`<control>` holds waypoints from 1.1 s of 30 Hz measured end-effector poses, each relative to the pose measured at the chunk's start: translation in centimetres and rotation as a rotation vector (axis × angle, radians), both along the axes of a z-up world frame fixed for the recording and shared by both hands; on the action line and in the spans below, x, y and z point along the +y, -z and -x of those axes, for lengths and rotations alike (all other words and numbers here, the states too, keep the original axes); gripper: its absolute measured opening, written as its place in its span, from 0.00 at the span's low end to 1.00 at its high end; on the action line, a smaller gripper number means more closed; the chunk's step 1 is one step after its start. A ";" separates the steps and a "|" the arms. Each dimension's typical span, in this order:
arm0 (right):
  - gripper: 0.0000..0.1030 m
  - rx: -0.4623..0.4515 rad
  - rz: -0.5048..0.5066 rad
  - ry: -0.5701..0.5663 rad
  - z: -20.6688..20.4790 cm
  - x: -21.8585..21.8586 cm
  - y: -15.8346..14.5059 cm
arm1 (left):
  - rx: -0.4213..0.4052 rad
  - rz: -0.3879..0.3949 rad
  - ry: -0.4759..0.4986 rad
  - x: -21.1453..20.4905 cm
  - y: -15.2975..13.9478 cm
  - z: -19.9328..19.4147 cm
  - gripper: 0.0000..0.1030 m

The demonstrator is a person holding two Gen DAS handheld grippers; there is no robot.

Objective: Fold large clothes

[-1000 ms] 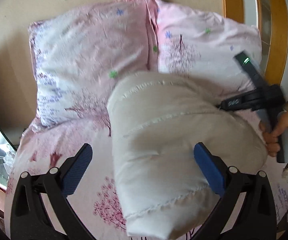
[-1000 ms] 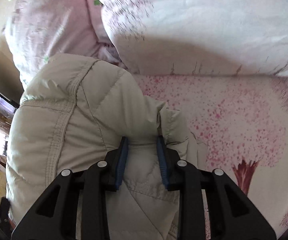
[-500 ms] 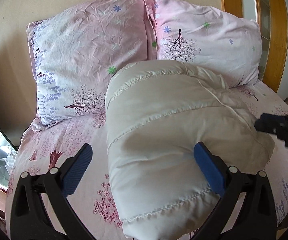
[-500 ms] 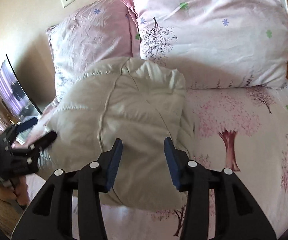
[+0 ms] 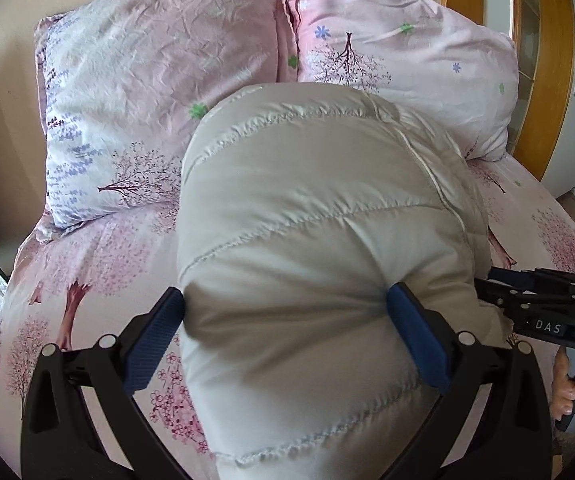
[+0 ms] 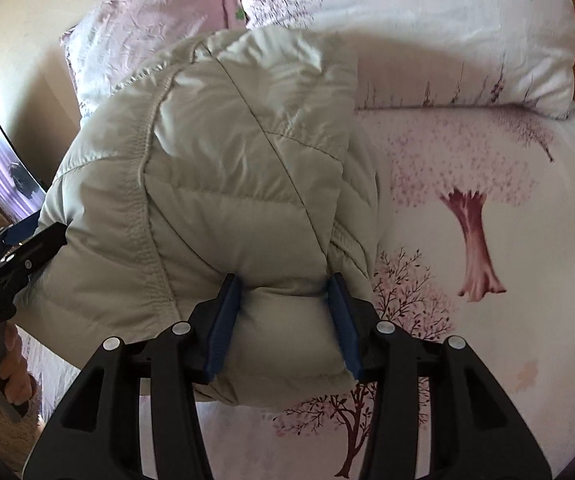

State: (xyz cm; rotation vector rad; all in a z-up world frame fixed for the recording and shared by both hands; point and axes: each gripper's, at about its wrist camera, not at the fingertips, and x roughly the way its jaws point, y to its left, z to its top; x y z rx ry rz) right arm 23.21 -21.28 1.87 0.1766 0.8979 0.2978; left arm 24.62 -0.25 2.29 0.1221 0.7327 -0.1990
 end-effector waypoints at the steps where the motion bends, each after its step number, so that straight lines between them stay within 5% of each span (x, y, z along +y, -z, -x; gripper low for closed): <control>1: 0.45 0.008 -0.010 -0.001 -0.2 -0.1 0.2 | -0.009 -0.013 -0.002 -0.3 0.1 0.0 0.98; 7: 0.49 0.023 -0.073 0.024 -0.4 -0.8 0.6 | 0.001 0.042 -0.006 0.4 -0.2 0.0 0.98; 15: 0.83 -0.110 0.024 0.143 3.3 -1.4 -3.2 | -0.021 0.200 -0.016 4.0 -1.7 2.2 0.98; 20: 0.98 -0.208 0.118 0.210 5.5 -1.7 -5.0 | -0.109 0.154 -0.047 5.1 -3.1 5.1 0.98; 33: 0.99 -0.222 0.157 0.149 9.8 0.3 -5.5 | -0.128 0.030 -0.156 5.9 -2.7 10.1 0.98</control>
